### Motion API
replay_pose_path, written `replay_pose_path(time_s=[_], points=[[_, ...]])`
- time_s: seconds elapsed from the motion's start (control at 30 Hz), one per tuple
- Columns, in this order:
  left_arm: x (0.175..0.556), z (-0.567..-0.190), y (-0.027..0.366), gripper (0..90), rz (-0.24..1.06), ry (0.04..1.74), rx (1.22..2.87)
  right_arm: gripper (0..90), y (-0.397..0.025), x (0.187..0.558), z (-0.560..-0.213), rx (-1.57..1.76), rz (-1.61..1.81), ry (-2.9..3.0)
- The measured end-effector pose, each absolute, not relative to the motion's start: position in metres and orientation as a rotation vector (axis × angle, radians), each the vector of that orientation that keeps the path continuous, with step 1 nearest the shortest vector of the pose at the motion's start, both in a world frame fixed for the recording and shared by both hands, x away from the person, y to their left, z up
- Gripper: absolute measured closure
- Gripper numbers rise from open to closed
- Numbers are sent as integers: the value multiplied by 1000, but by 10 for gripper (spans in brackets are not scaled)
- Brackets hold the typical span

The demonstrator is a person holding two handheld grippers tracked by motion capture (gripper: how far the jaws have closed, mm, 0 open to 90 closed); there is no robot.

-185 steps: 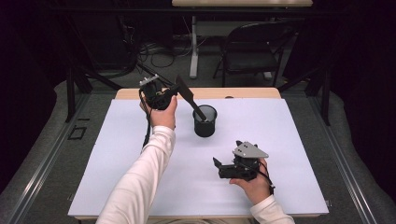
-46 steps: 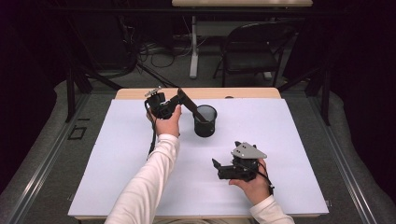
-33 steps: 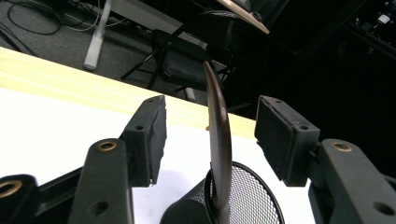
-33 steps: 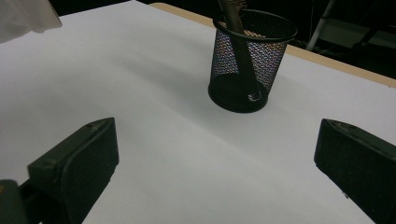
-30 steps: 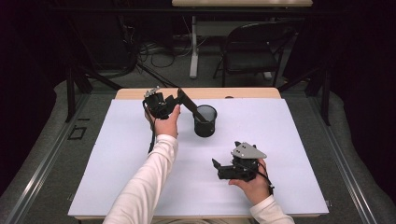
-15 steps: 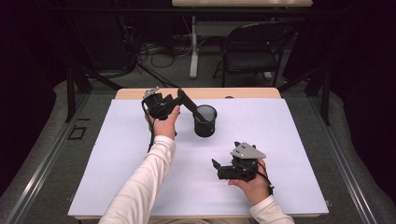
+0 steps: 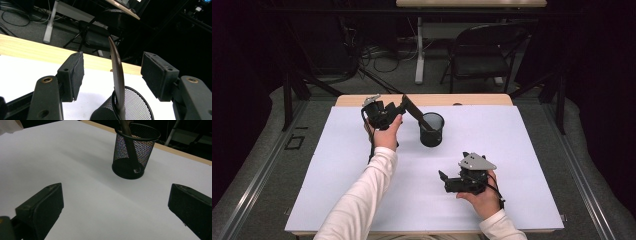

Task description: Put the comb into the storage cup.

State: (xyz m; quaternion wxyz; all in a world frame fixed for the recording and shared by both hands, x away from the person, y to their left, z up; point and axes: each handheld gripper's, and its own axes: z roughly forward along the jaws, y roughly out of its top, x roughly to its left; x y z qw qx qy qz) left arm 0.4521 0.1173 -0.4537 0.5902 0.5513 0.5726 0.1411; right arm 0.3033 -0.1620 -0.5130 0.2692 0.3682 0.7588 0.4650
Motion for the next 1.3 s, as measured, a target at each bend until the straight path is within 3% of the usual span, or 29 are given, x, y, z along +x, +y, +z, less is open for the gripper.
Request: replay_pose_path(time_s=[1.3], points=[[422,-425,139,320,414,1183,1433,1,-161,303,-513,992,1247,2045]])
